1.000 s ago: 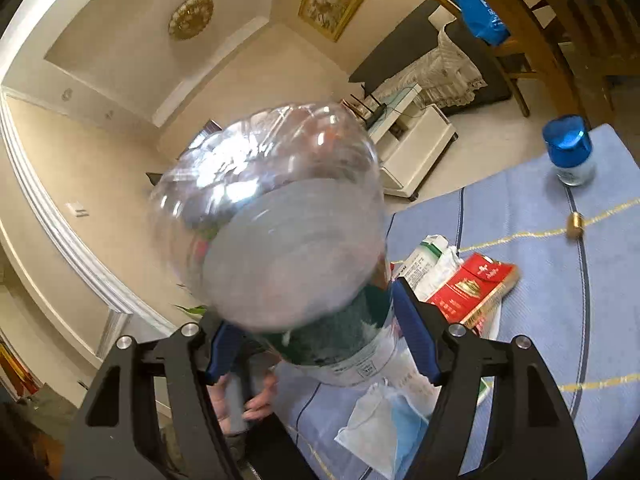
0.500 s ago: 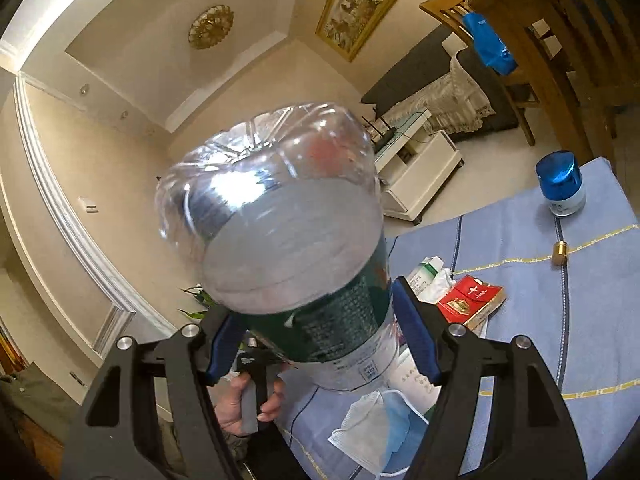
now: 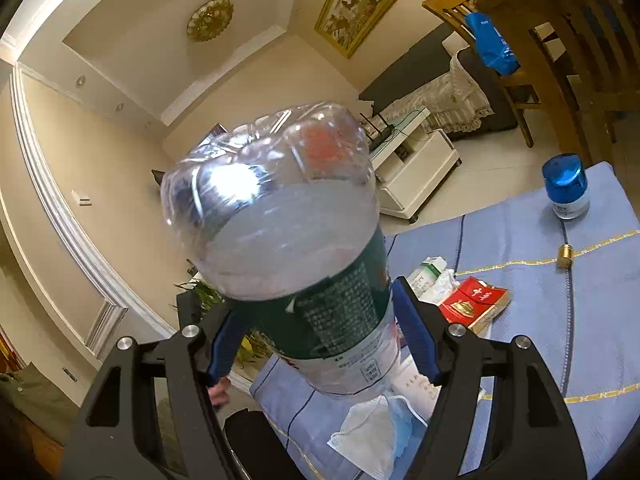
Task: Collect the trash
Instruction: 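Carry the bottle and cup to the black bin and release both tools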
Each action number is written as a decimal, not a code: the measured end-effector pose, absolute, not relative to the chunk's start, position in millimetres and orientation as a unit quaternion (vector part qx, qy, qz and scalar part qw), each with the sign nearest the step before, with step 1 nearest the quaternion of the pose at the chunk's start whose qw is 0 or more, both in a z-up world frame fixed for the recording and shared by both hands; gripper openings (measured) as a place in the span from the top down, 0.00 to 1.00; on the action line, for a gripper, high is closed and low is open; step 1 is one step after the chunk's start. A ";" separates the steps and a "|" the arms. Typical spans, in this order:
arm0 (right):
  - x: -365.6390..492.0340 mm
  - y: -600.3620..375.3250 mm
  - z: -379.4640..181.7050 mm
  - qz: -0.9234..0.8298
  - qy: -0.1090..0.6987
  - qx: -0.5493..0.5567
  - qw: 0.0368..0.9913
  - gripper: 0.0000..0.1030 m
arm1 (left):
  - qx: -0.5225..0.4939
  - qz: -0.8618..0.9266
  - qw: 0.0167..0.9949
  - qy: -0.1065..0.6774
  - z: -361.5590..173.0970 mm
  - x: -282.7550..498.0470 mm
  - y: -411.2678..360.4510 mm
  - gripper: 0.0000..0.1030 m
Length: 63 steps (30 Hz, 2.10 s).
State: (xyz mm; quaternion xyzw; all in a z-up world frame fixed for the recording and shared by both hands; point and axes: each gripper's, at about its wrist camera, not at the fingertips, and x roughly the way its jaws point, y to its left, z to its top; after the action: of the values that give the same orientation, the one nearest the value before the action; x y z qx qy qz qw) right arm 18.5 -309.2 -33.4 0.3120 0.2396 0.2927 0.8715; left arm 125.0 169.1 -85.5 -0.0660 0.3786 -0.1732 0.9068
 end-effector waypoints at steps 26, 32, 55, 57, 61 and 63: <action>19.1 -278.6 -30.1 0.295 0.245 0.280 0.880 0.35 | 0.023 -0.182 0.873 0.452 -151.7 163.4 109.2 0.58; -1.6 -320.5 -25.0 0.243 0.212 0.288 0.902 0.35 | 0.051 -0.177 0.898 0.400 -101.8 137.7 61.6 0.57; -72.2 -576.7 -157.9 -0.276 0.238 0.401 0.840 0.05 | 0.128 -0.448 0.769 0.438 -98.4 45.6 -349.3 0.57; -90.6 -582.2 -157.6 -0.288 0.210 0.424 0.833 0.05 | 0.143 -0.447 0.763 0.444 -107.4 41.6 -369.5 0.57; -143.0 -602.6 -156.2 -0.337 0.139 0.469 0.804 0.05 | 0.177 -0.440 0.755 0.453 -125.2 34.4 -412.7 0.56; -163.1 -611.8 -161.4 -0.351 0.119 0.494 0.787 0.05 | 0.191 -0.434 0.752 0.458 -132.5 33.9 -427.8 0.54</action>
State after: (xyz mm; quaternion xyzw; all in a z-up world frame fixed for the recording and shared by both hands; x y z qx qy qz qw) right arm -163.1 -611.8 -161.4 0.4939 0.1186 -0.3512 0.7865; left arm 33.9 -427.8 -132.5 0.1905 0.4577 -0.4337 0.7524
